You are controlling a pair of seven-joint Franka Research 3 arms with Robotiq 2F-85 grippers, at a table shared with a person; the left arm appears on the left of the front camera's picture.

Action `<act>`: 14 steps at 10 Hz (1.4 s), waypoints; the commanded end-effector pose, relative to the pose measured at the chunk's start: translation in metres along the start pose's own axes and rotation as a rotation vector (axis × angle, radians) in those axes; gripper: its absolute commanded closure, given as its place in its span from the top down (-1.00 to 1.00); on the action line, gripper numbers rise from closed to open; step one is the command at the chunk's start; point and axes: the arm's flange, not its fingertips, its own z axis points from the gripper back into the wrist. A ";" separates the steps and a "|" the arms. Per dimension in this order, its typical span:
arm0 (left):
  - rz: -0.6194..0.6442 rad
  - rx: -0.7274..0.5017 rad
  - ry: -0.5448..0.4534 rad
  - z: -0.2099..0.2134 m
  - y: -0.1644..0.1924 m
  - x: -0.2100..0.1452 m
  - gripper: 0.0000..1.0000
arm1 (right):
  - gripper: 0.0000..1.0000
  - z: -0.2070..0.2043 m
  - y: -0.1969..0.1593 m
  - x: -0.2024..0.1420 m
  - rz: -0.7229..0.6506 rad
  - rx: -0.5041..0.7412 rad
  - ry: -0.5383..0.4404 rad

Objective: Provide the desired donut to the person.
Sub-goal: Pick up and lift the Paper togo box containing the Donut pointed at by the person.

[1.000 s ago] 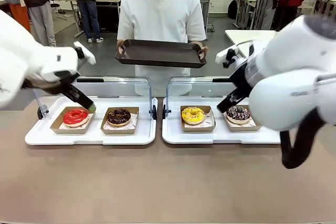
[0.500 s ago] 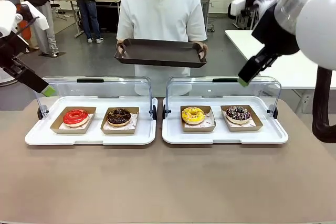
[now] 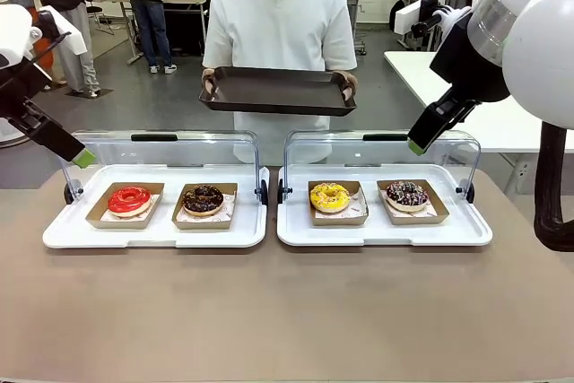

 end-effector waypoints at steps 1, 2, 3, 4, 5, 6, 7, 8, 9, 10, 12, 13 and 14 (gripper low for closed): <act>0.000 -0.013 -0.003 -0.001 -0.001 -0.001 1.00 | 1.00 -0.002 0.000 -0.001 0.001 0.007 -0.006; 0.000 0.000 0.000 0.000 0.000 0.000 1.00 | 1.00 0.000 0.000 0.000 0.000 0.000 0.000; 0.003 -0.074 -0.025 0.012 0.006 0.000 1.00 | 1.00 0.011 -0.012 -0.004 -0.007 0.092 -0.038; -0.022 -0.198 -0.058 0.028 0.010 0.001 1.00 | 1.00 0.027 -0.027 -0.006 -0.005 0.214 -0.082; -0.026 -0.309 -0.098 0.043 0.022 0.004 1.00 | 1.00 0.040 -0.049 -0.008 -0.007 0.374 -0.132; -0.028 -0.419 -0.157 0.054 0.038 0.005 1.00 | 1.00 0.048 -0.075 -0.014 0.004 0.527 -0.197; -0.078 -0.544 -0.237 0.060 0.055 0.003 1.00 | 1.00 0.050 -0.102 -0.022 0.026 0.645 -0.278; -0.123 -0.667 -0.324 0.062 0.077 -0.001 1.00 | 1.00 0.045 -0.131 -0.032 0.031 0.754 -0.356; -0.170 -0.696 -0.376 0.058 0.093 -0.008 1.00 | 1.00 0.036 -0.152 -0.043 0.045 0.814 -0.408; -0.237 -0.700 -0.431 0.050 0.107 -0.015 1.00 | 1.00 0.024 -0.168 -0.056 0.045 0.841 -0.451; -0.314 -0.745 -0.506 0.025 0.143 -0.031 1.00 | 1.00 0.003 -0.192 -0.081 0.095 0.897 -0.541; -0.327 -0.780 -0.529 0.014 0.159 -0.041 1.00 | 1.00 -0.005 -0.200 -0.093 0.125 0.909 -0.590; -0.342 -0.786 -0.551 0.008 0.167 -0.051 1.00 | 1.00 -0.012 -0.207 -0.106 0.169 0.915 -0.645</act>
